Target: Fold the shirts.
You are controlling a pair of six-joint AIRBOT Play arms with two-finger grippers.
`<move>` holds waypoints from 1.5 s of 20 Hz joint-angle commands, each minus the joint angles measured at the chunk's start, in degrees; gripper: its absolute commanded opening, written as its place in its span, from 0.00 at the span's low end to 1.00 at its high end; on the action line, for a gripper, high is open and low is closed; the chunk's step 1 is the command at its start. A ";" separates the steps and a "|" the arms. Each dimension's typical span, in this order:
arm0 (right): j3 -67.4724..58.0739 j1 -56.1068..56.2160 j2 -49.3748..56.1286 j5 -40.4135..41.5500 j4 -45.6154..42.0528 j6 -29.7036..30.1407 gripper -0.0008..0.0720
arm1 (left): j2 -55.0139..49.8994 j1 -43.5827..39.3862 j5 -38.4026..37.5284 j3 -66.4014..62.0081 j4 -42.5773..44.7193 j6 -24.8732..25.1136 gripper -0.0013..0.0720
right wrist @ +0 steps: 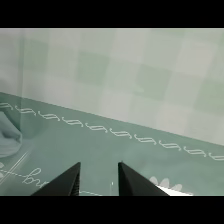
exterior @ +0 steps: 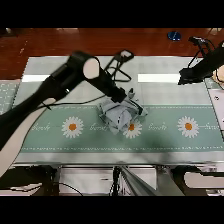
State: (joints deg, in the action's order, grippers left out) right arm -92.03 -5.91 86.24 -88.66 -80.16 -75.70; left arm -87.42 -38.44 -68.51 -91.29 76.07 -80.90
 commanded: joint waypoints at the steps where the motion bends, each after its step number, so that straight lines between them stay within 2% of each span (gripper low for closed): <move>1: 0.00 0.02 -0.04 -0.35 -0.09 -0.09 0.43 | 3.39 7.80 -1.81 -5.38 0.50 3.76 0.62; 3: 0.00 0.02 -0.04 -0.35 -0.11 -0.07 0.43 | 6.10 16.41 -6.60 -3.52 -0.90 3.76 0.62; 5: 0.02 0.00 -0.04 -0.20 -0.11 -0.04 0.43 | 7.76 25.00 -10.64 4.11 -7.74 5.11 0.69; 6: 0.02 0.02 -0.04 -0.13 -0.09 -0.07 0.43 | 8.46 28.74 -10.73 9.68 -12.41 5.90 0.79; 7: 0.02 0.02 -0.04 -0.13 -0.04 -0.07 0.43 | 8.85 32.39 -10.01 16.37 -18.56 6.58 1.00; 10: 0.00 0.02 -0.04 0.07 -0.07 -0.04 0.43 | 8.87 39.45 -5.79 36.41 -38.32 13.09 1.00; 12: 0.02 0.02 -0.04 0.17 -0.04 0.04 0.43 | 8.61 40.85 -1.90 46.31 -45.40 16.50 1.00; 15: 0.02 0.02 -0.04 0.50 0.11 0.11 0.43 | 8.07 38.93 1.53 51.63 -45.88 17.25 1.00; 22: 0.00 0.02 -0.04 0.55 0.11 0.11 0.43 | 7.06 28.28 16.50 51.25 -46.60 16.65 1.00; 26: 0.02 0.02 -0.04 0.61 0.11 0.09 0.43 | 3.96 26.93 16.59 49.20 -46.60 13.90 1.00; 30: 0.00 0.02 -0.04 0.61 0.11 0.09 0.43 | 0.09 25.31 15.78 43.17 -46.53 13.57 1.00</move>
State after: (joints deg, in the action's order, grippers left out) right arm -92.03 -5.91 86.24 -88.05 -80.05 -75.59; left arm -84.75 -11.86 -53.60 -44.73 28.97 -66.46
